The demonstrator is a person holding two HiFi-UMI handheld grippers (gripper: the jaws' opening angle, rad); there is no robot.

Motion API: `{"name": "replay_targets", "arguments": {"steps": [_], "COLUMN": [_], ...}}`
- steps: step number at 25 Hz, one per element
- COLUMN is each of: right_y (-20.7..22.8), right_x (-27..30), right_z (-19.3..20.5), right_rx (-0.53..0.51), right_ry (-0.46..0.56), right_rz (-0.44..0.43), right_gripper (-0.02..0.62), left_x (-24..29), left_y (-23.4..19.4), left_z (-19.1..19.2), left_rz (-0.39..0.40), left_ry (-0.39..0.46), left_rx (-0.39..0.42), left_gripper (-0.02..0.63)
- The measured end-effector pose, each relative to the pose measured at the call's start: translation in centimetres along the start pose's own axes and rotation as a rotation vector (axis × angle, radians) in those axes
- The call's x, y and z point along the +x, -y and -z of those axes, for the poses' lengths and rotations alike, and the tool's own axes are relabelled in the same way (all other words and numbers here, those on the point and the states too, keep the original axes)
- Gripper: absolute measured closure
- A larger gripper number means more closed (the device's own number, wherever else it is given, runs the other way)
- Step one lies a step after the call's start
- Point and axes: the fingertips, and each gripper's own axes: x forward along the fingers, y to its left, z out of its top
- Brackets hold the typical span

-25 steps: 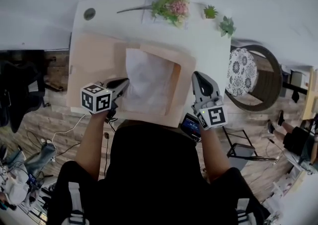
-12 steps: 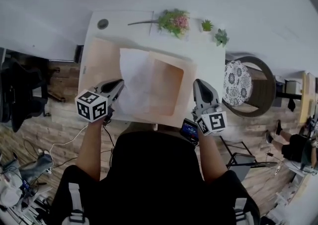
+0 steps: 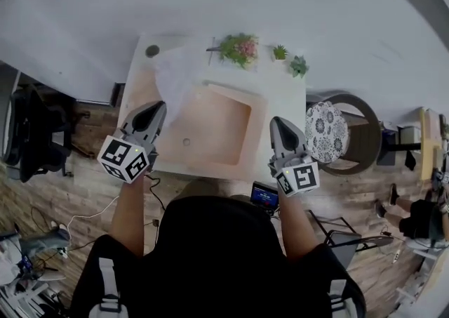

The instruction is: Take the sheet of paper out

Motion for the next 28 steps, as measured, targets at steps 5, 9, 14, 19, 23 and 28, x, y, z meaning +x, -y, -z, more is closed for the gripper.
{"name": "replay_targets", "arguments": {"steps": [5, 9, 14, 19, 23, 28], "right_y": [-0.8, -2.0, -3.8, -5.7, -7.4, -9.9], "right_x": [-4.6, -9.3, -14.9, -19.1, -21.7, -23.8], "right_z": [-3.5, -5.5, -5.8, -6.0, -6.0, -5.7], "right_rx": [0.017, 0.017, 0.001, -0.014, -0.023, -0.036], "right_ry": [0.086, 0.129, 0.136, 0.140, 0.138, 0.113], "right_rz": [-0.006, -0.010, -0.017, -0.016, -0.013, -0.009], "right_gripper": [0.583, 0.583, 0.583, 0.584, 0.584, 0.583], "left_x": [-2.8, -5.4, -8.0, -11.0, -13.8, -17.5], "left_y": [4.5, 9.1, 14.7, 18.9, 21.2, 22.3], "left_z": [-3.3, -3.6, -1.6, -0.7, -0.6, 0.5], "left_rz": [-0.064, -0.112, -0.116, -0.114, -0.120, -0.129], "left_ry": [0.144, 0.205, 0.241, 0.262, 0.291, 0.296], "left_rx": [0.083, 0.112, 0.110, 0.134, 0.153, 0.121], "left_gripper": [0.604, 0.604, 0.604, 0.604, 0.604, 0.604]}}
